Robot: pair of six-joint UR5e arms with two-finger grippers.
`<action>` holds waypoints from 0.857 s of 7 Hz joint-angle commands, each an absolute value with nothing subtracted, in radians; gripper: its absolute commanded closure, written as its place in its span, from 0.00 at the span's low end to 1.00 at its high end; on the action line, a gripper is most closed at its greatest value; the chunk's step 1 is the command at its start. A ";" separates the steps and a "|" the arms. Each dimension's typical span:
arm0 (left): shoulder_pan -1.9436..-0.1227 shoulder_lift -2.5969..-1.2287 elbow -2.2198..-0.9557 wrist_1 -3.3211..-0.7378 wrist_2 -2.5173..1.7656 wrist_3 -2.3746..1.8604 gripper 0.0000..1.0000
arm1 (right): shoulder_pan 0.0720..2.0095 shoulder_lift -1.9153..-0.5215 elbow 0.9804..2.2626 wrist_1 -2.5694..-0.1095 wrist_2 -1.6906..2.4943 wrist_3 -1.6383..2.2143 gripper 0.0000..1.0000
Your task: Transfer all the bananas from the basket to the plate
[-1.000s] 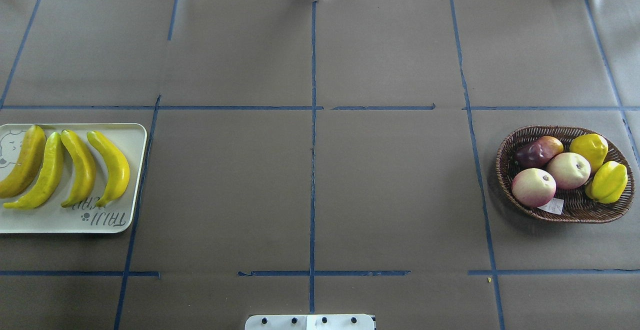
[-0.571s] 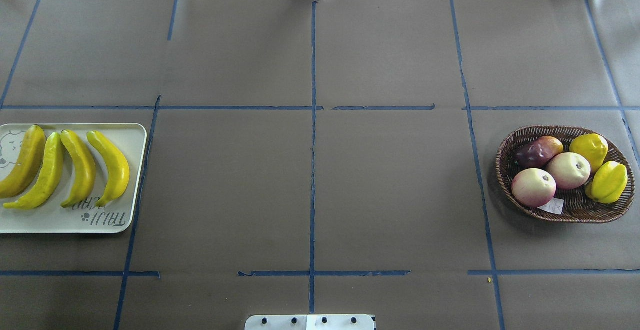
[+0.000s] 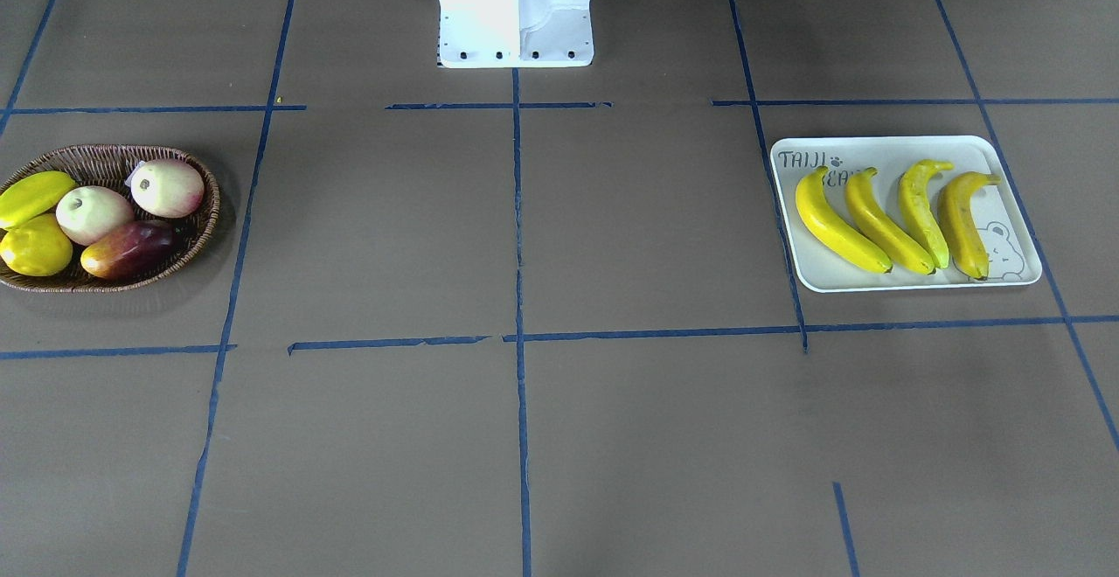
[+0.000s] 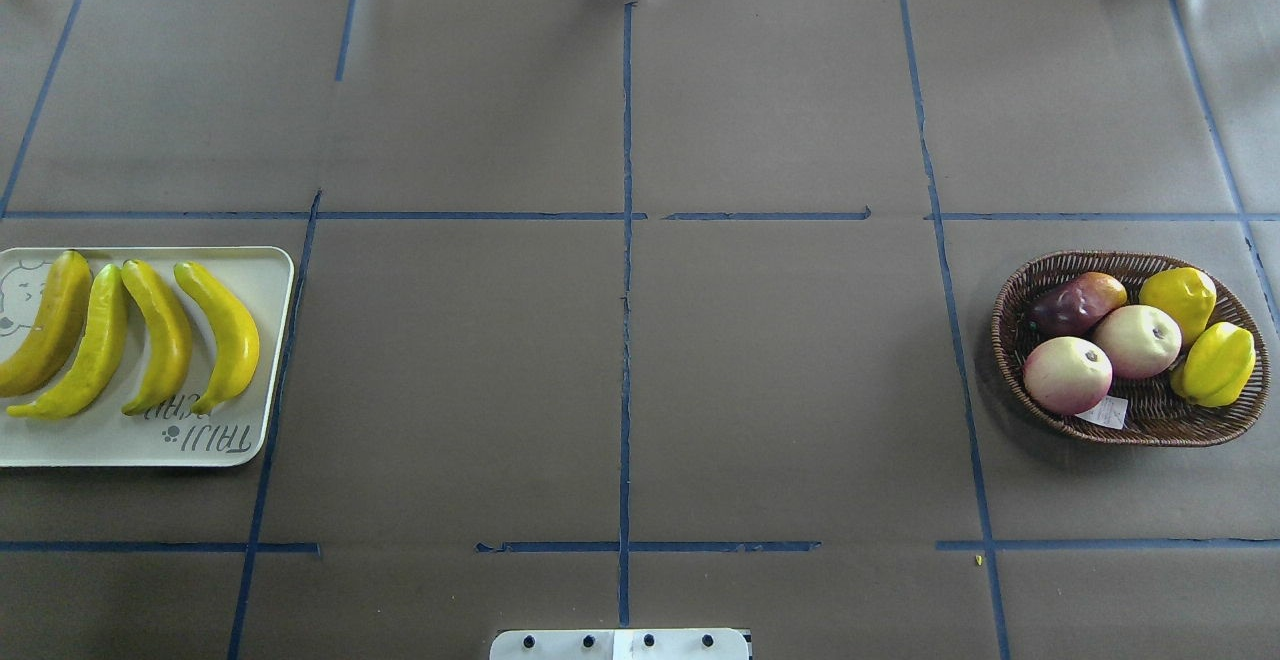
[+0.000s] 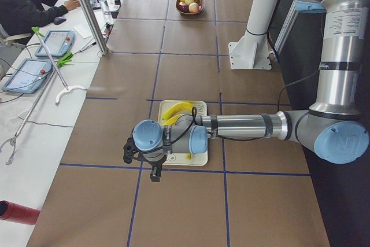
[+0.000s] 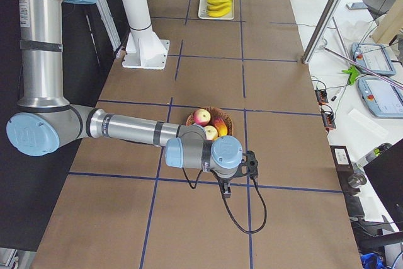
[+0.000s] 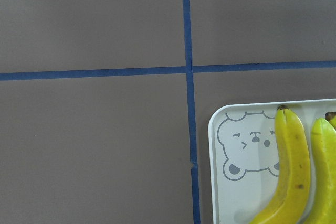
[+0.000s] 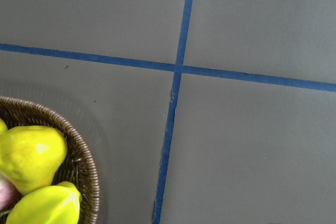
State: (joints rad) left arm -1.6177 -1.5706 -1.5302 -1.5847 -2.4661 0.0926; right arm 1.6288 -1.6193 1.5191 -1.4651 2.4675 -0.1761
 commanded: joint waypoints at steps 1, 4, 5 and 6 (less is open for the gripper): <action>-1.621 -1.577 -1.532 -1.565 -2.465 0.092 0.00 | 1.631 -1.617 1.517 -1.465 2.467 -0.175 0.00; -1.621 -1.575 -1.532 -1.565 -2.465 0.092 0.00 | 1.686 -1.620 1.532 -1.479 2.476 -0.170 0.00; -1.621 -1.575 -1.532 -1.566 -2.465 0.092 0.00 | 1.686 -1.634 1.583 -1.495 2.470 -0.087 0.00; -1.621 -1.574 -1.540 -1.566 -2.465 0.092 0.00 | 1.686 -1.663 1.642 -1.503 2.467 -0.007 0.00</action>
